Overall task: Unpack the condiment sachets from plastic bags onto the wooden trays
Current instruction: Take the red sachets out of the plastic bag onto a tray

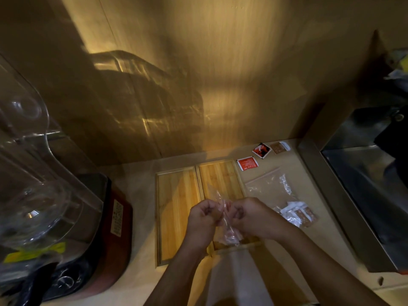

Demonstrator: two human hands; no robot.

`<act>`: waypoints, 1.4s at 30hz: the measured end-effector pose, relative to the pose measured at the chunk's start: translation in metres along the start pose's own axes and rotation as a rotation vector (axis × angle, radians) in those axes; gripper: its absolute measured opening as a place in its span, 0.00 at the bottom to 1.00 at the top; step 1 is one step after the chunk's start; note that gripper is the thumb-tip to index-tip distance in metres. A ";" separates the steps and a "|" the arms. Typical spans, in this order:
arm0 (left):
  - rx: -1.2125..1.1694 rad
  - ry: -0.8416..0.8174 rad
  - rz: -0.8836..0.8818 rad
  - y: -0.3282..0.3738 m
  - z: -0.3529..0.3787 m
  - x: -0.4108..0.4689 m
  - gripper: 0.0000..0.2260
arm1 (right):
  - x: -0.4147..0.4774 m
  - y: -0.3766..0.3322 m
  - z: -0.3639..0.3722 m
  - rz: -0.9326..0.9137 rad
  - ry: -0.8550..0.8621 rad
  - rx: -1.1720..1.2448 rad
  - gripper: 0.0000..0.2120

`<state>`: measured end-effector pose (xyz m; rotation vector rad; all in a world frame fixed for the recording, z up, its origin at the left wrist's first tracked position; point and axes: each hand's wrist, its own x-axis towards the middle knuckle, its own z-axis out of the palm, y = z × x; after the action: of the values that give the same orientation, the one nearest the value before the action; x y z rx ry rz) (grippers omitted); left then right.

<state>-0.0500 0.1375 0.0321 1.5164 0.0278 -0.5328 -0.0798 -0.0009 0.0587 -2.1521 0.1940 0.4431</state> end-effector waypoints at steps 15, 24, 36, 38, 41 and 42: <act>0.128 -0.091 -0.121 0.002 -0.006 -0.014 0.10 | 0.004 -0.001 0.019 0.025 0.038 0.162 0.17; 0.227 -0.110 -0.047 -0.008 -0.022 -0.013 0.13 | 0.000 -0.008 0.019 0.001 0.055 -0.093 0.13; 0.809 0.126 0.094 -0.005 -0.015 -0.020 0.14 | -0.011 -0.017 0.032 -0.009 0.318 -0.403 0.11; 0.805 0.116 0.071 -0.007 -0.013 -0.022 0.14 | -0.011 -0.016 0.034 0.030 0.258 -0.364 0.07; 0.742 0.069 0.038 -0.009 -0.012 -0.024 0.10 | -0.006 -0.010 0.036 -0.004 0.149 -0.322 0.05; 0.707 0.069 0.029 -0.009 -0.012 -0.024 0.09 | -0.005 -0.009 0.036 -0.031 0.130 -0.314 0.06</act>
<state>-0.0711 0.1566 0.0316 2.2203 -0.1430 -0.4894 -0.0903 0.0341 0.0483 -2.4920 0.1728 0.3325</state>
